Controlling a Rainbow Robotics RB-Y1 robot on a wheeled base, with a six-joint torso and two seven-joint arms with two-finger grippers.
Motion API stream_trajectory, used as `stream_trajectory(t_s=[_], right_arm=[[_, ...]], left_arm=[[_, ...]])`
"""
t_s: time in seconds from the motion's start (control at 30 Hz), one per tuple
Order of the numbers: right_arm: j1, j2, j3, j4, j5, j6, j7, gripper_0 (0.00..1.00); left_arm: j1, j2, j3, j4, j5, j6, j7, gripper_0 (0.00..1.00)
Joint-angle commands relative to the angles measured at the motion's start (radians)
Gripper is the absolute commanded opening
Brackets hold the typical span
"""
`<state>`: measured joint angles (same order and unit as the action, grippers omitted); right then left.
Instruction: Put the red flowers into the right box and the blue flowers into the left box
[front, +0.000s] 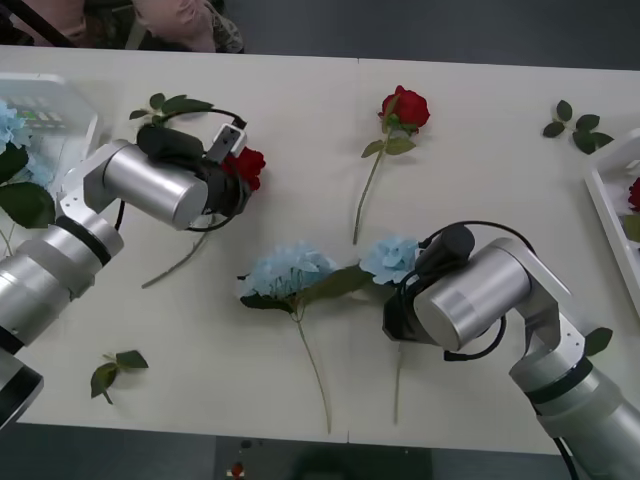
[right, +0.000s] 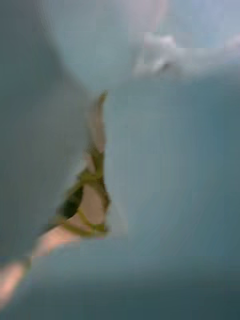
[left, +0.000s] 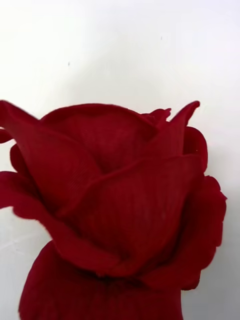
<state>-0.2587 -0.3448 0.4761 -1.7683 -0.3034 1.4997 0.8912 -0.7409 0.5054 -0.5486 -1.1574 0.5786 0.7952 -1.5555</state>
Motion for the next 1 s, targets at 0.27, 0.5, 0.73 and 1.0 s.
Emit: stream_trajectory(t_s=[0.27, 0.5, 0.73, 1.0], right_arm=[[-0.02, -0.023, -0.024, -0.151, -0.019, 0.09, 0.051, 0.0], [-0.02, -0.042, -0.073, -0.189, -0.053, 0.094, 0.06, 0.0], [-0.02, -0.077, -0.111, -0.281, -0.103, 0.094, 0.077, 0.0], [-0.002, -0.103, -0.317, -0.387, -0.298, 0.094, 0.443, 0.0]], left_arm=[[0.063, 0.084, 0.188, -0.472, 0.178, 0.168, 0.011, 0.0], [0.164, 0.076, 0.297, -0.777, 0.214, 0.262, 0.041, 0.0], [0.235, -0.01, 0.351, -0.92, 0.221, 0.199, 0.066, 0.0], [0.239, -0.168, 0.355, -0.93, 0.196, 0.068, 0.066, 0.0]])
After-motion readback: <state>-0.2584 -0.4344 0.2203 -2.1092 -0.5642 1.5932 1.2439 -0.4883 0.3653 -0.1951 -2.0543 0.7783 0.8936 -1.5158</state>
